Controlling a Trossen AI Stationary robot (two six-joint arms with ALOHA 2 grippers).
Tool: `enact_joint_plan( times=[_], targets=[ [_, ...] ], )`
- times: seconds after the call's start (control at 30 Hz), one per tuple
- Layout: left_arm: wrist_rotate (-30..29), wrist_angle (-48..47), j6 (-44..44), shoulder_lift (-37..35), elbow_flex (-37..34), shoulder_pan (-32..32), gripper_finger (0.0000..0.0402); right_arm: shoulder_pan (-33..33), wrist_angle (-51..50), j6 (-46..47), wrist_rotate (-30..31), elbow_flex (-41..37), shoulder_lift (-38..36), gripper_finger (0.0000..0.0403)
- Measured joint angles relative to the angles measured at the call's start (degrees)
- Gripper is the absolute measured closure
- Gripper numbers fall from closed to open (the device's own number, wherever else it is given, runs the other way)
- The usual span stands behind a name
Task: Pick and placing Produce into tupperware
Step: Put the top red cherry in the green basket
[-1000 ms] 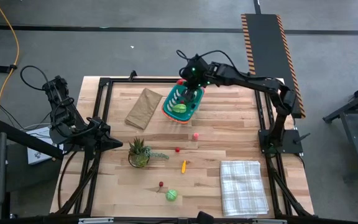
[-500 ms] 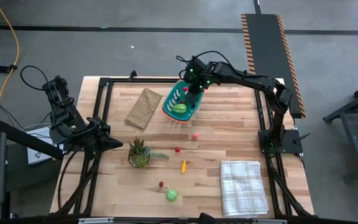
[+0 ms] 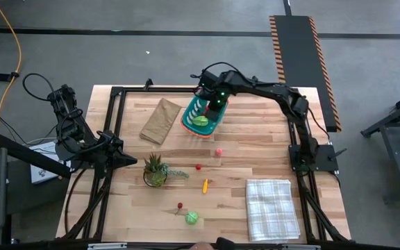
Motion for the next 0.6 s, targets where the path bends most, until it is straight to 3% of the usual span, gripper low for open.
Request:
enact_joint_plan(
  times=[0.6],
  targets=[
    [0.00,0.00,0.01,0.00,-0.01,-0.02,0.0401,0.35,-2.52,-0.84,-0.31,0.40,4.08,0.0403]
  ],
)
